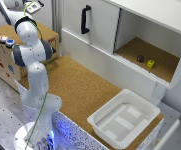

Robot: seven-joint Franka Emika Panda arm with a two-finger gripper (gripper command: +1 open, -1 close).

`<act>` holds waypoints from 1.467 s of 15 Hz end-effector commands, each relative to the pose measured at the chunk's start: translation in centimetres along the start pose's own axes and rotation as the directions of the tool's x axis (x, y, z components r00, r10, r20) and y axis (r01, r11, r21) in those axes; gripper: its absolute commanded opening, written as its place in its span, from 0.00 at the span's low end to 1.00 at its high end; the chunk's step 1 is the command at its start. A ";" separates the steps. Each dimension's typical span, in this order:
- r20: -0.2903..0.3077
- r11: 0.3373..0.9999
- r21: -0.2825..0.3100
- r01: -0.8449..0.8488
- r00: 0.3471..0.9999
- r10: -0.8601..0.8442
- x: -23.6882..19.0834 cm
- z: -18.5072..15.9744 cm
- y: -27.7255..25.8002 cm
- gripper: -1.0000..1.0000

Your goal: Push the pink block to the right

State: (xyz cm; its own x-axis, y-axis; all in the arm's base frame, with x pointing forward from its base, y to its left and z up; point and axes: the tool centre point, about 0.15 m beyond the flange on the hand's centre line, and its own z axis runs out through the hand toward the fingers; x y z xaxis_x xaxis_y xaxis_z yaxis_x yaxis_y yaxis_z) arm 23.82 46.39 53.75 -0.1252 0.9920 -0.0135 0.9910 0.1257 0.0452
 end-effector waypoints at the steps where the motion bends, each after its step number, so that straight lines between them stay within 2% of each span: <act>1: -0.129 1.000 -0.005 -0.006 0.992 0.005 -1.9 4.7 -0.3 0.00; 6: -0.206 0.999 0.034 -0.026 0.978 0.033 -1.9 7.0 0.0 0.00; 16: -0.197 0.995 0.088 -0.050 0.978 0.067 -2.3 11.4 0.4 0.00; 22: -0.203 0.994 0.055 -0.099 0.973 0.109 -2.5 12.2 2.8 0.00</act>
State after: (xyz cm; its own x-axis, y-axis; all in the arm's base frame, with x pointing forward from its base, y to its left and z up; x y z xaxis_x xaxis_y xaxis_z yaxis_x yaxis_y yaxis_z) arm 26.39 46.11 43.33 -0.0385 0.9978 0.0540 0.9977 0.0414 -0.0530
